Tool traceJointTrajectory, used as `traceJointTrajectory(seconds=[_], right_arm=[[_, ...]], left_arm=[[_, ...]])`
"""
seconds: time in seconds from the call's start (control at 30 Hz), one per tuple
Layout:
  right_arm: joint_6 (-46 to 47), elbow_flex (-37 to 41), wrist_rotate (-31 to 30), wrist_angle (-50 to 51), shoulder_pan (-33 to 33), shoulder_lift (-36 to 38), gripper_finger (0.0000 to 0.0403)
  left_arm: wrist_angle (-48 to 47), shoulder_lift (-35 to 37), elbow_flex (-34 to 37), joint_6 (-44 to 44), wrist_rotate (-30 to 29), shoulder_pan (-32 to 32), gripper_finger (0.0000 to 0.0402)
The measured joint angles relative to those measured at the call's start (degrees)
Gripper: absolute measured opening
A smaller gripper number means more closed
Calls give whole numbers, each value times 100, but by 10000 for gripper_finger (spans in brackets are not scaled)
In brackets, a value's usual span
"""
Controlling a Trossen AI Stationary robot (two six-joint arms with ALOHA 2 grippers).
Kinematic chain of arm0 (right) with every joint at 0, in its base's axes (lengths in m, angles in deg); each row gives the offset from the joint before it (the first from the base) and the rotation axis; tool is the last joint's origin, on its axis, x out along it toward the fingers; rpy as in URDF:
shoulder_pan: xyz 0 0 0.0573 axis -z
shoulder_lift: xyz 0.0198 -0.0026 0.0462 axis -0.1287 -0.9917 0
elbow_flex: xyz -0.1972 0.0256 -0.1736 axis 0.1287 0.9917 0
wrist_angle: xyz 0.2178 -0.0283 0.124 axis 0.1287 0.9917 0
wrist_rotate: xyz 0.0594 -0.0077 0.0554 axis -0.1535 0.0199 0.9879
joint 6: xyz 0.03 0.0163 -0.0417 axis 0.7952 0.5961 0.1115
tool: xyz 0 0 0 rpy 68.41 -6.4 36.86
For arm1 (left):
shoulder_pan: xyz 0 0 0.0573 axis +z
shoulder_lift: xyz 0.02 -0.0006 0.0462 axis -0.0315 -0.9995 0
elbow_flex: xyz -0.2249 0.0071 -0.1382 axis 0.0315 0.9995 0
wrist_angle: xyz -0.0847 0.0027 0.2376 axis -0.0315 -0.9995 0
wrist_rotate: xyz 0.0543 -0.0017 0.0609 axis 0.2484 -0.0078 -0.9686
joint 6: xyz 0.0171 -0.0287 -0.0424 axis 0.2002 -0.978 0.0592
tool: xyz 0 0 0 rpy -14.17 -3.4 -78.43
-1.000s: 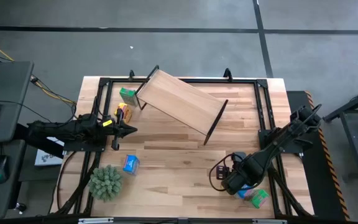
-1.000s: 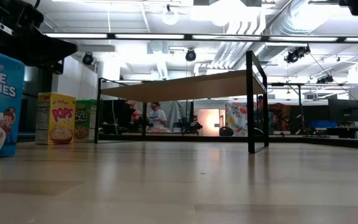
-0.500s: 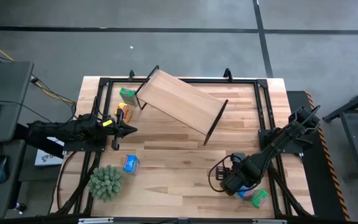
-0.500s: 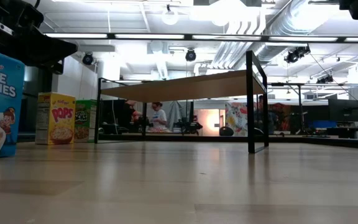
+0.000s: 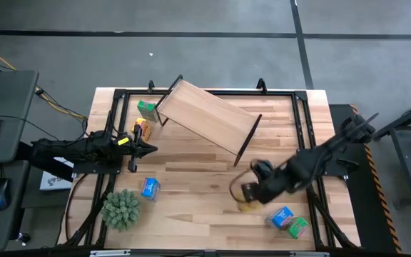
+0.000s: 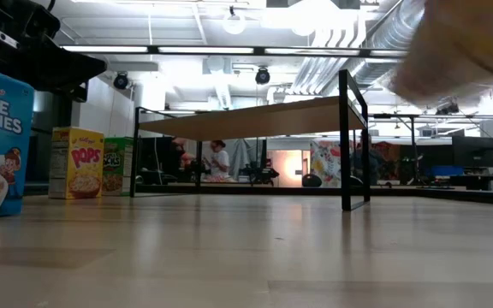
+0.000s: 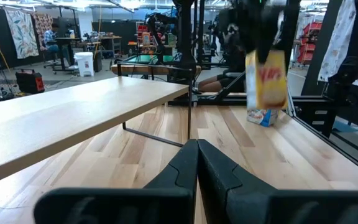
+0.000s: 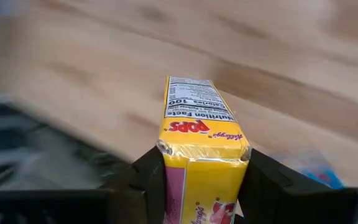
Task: Stack cereal on shelf
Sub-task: Put the bottom yellow cereal box on the shelf
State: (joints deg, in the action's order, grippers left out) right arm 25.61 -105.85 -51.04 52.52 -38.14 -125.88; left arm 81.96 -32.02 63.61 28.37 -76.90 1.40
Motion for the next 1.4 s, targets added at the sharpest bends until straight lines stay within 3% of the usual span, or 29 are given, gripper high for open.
traceJointTrajectory(seconds=[0.13, 0.3, 0.53, 0.73, 0.9, 1.0, 1.4], right_arm=[[-1809, -609, -296, -947, 616, 219, 146], [-3941, -1946, 109, -1147, 1598, 139, 146], [-5800, -4153, 125, 735, 3021, -513, 146], [-6464, -5315, 1, 3073, 3988, -1417, 146], [-7155, -5246, 448, 2790, 4506, -1761, 146], [-7505, -5237, 364, 3159, 4720, -1972, 146], [-9223, -4757, 573, 3075, 5128, -2039, 146]], left_arm=[[2, 0, -1, 0, 0, 1, 1], [0, 0, -2, 0, 0, 2, 1], [-1, 0, -2, 0, 0, 2, 1], [2, 0, -1, 0, 0, 2, 1], [4, 0, -2, 0, 1, 1, 1], [9, -7, -1, 0, -1, 1, 1], [4, -26, -2, 0, -14, 2, 1]])
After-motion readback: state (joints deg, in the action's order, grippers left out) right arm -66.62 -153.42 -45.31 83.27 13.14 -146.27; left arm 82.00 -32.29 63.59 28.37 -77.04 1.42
